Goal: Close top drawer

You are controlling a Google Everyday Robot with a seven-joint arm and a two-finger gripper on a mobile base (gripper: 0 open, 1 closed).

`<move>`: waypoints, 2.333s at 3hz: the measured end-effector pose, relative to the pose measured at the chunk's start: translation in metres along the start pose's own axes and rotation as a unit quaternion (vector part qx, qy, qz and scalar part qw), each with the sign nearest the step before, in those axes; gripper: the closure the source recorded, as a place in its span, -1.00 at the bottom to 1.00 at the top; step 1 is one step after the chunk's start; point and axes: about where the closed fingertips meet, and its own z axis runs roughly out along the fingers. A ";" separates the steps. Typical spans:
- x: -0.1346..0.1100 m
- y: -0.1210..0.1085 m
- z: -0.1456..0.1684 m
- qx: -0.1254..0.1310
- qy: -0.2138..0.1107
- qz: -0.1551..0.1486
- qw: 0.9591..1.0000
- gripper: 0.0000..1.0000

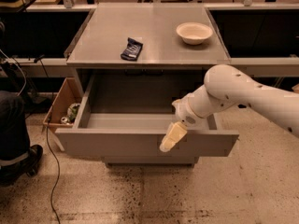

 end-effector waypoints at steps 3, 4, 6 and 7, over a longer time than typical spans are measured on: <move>-0.014 -0.011 0.025 0.003 -0.005 -0.004 1.000 -0.24; -0.030 -0.018 0.027 0.008 -0.010 -0.009 1.000 0.23; -0.058 -0.036 0.024 0.021 -0.014 -0.023 0.999 1.00; -0.058 -0.037 0.024 0.021 -0.014 -0.023 0.999 0.63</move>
Offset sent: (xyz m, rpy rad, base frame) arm 0.0200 0.0192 -0.0158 0.0058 -0.0116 -0.0014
